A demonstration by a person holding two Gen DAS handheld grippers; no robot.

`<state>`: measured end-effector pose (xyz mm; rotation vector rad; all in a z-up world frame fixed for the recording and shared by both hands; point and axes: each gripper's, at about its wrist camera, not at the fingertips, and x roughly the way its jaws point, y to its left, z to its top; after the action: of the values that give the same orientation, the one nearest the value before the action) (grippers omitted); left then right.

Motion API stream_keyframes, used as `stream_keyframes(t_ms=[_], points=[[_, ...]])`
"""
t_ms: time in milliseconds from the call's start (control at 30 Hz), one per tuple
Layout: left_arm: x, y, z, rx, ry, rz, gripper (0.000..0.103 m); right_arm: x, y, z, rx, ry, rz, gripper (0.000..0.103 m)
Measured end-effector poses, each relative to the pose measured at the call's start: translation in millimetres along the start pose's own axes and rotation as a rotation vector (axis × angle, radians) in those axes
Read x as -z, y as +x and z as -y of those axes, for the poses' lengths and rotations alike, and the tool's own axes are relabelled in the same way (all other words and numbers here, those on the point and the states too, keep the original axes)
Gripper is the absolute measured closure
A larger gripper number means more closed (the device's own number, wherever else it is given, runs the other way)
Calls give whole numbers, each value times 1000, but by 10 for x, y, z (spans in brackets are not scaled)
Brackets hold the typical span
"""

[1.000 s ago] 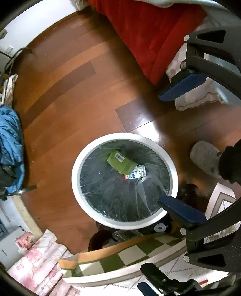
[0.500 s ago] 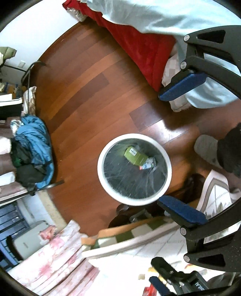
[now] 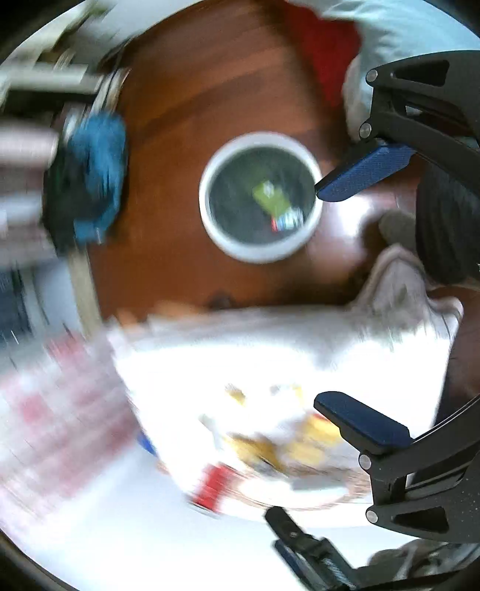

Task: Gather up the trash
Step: 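Swing both tools back from the bin toward the table, then grasp the yellow Haomao box with the right tool while the left tool grasps the white cosmetic box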

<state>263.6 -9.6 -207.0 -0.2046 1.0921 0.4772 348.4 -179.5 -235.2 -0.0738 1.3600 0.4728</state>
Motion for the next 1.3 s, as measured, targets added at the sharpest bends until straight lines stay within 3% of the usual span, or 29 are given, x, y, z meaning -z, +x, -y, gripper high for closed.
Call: stream_keyframes(t_ms=[67, 200, 333, 467, 500, 633, 800, 1000, 1100, 1200, 1300], points=[[198, 152, -469, -80, -58, -35, 12, -14, 291, -551, -29, -133, -69, 0], [562, 479, -1206, -139, -177, -118, 12, 20, 880, -1468, 21, -392, -191, 0], [845, 669, -1649, -146, -242, -165, 12, 55, 1361, -2083, 111, -608, -266, 0], [969, 762, -1879, -119, -257, -192, 12, 111, 1765, -2423, 169, -702, -358, 2], [984, 776, -1907, -114, -259, -194, 12, 124, 1838, -2454, 167, -695, -378, 12], [902, 800, -2019, -100, -251, -198, 12, 18, 1797, -2346, 118, -536, -383, 29], [752, 831, -2025, -73, -227, -189, 12, -18, 1640, -2018, 126, -262, -354, 31], [614, 1005, -1727, -31, -177, -233, 12, 166, 1319, -1455, 7, 69, -301, 33], [537, 1208, -1565, -32, -129, -283, 13, 203, 1210, -1281, -21, 139, -262, 33], [498, 1384, -1454, -63, -92, -313, 14, 254, 1140, -1236, -30, 123, -250, 33], [490, 1453, -1367, -78, -57, -322, 55, 312, 1119, -1214, -46, 120, -260, 34]])
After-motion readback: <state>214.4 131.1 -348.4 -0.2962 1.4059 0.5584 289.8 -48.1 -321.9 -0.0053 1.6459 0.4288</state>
